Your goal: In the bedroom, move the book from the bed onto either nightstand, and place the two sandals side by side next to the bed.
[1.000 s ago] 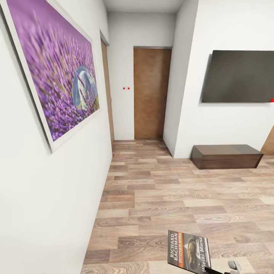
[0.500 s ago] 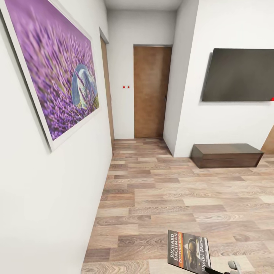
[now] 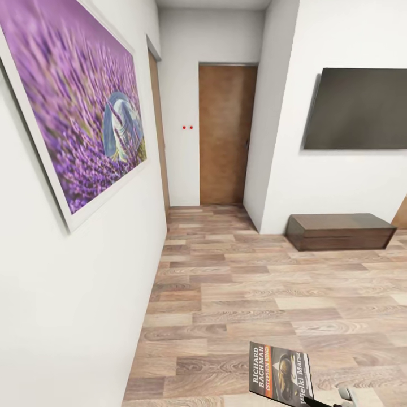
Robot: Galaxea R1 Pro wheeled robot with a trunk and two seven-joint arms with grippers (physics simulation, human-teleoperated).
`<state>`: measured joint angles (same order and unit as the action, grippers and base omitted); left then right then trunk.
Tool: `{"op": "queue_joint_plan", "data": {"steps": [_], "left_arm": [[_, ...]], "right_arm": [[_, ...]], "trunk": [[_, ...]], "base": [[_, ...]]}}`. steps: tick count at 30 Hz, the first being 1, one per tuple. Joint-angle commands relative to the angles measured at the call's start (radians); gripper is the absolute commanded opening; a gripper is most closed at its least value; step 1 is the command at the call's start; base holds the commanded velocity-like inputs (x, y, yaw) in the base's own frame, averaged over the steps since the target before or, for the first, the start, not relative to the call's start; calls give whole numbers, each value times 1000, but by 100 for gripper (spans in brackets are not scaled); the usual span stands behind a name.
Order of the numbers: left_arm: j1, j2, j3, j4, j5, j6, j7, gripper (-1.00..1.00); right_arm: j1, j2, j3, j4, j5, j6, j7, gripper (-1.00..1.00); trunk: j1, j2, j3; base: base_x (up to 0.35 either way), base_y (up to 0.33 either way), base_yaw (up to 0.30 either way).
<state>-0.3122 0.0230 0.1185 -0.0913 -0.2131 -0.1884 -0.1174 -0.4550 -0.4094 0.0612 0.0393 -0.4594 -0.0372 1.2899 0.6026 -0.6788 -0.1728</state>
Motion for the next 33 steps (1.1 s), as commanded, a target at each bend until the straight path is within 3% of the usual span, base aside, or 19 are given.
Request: {"op": "queue_joint_plan", "data": {"steps": [1, 11, 21, 33], "left_arm": [[-1, 0, 9, 1, -9, -3, -4, 100], [-1, 0, 9, 1, -10, -3, -4, 100], [-1, 0, 9, 1, -10, -3, -4, 100], [-1, 0, 9, 1, -10, -3, -4, 100]], "right_arm": [[-2, 0, 5, 4, -7, -4, 3, -100], [-2, 0, 5, 4, -7, -4, 4, -100], [-2, 1, 5, 4, -7, -4, 3, -100], [-2, 0, 5, 4, -7, -4, 4, -100]], "trunk": [[1, -1, -2], [1, -1, -2], [1, -1, -2], [1, -1, -2]], "base": [[292, 138, 0], [160, 50, 0], [314, 1, -6], [329, 0, -169]]}}
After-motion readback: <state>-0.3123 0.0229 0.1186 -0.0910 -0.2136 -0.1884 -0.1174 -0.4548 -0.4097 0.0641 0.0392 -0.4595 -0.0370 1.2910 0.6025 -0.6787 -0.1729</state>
